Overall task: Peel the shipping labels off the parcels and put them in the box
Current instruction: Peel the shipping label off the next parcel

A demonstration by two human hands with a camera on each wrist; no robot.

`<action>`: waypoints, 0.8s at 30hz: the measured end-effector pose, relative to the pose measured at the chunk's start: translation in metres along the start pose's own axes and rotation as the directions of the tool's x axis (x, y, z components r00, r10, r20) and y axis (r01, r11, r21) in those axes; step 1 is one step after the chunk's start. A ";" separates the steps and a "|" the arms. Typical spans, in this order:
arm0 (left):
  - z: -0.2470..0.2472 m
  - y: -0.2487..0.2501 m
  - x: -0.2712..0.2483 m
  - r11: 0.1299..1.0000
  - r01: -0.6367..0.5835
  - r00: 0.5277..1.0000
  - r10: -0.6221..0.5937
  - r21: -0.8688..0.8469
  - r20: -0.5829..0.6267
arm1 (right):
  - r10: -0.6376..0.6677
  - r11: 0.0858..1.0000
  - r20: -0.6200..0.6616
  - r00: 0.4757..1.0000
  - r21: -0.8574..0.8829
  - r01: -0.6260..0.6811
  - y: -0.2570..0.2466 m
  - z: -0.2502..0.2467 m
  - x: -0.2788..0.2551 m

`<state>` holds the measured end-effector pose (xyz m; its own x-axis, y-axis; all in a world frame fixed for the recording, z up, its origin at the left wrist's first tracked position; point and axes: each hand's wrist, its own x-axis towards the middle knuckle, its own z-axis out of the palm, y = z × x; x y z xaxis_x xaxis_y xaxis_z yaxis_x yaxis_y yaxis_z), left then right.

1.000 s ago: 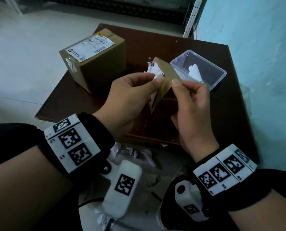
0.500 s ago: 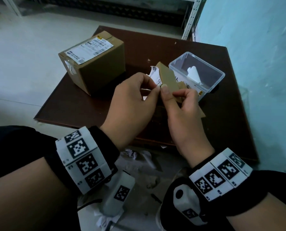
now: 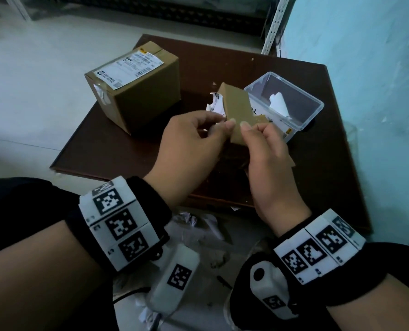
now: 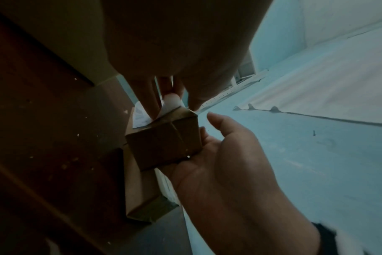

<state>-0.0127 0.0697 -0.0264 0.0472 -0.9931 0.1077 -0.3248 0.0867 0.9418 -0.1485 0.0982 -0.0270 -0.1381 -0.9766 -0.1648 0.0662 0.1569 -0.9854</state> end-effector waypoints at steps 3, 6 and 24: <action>0.000 -0.001 0.001 0.999 0.012 1.000 -0.013 -0.050 -0.022 | -0.015 1.000 0.017 1.000 0.019 0.015 -0.002 0.000 -0.002; -0.001 -0.003 0.003 0.965 0.130 0.991 -0.135 -0.227 -0.007 | -0.035 0.999 0.009 0.999 0.023 0.034 -0.004 -0.003 -0.003; 0.002 0.003 -0.002 0.999 -0.038 0.999 0.038 0.012 0.008 | 0.168 0.977 -0.185 0.968 0.166 -0.138 -0.003 -0.007 0.014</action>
<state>-0.0156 0.0714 -0.0242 0.0276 -0.9896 0.1412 -0.3375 0.1238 0.9332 -0.1572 0.0846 -0.0270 -0.3055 -0.8921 -0.3328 0.2474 0.2632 -0.9325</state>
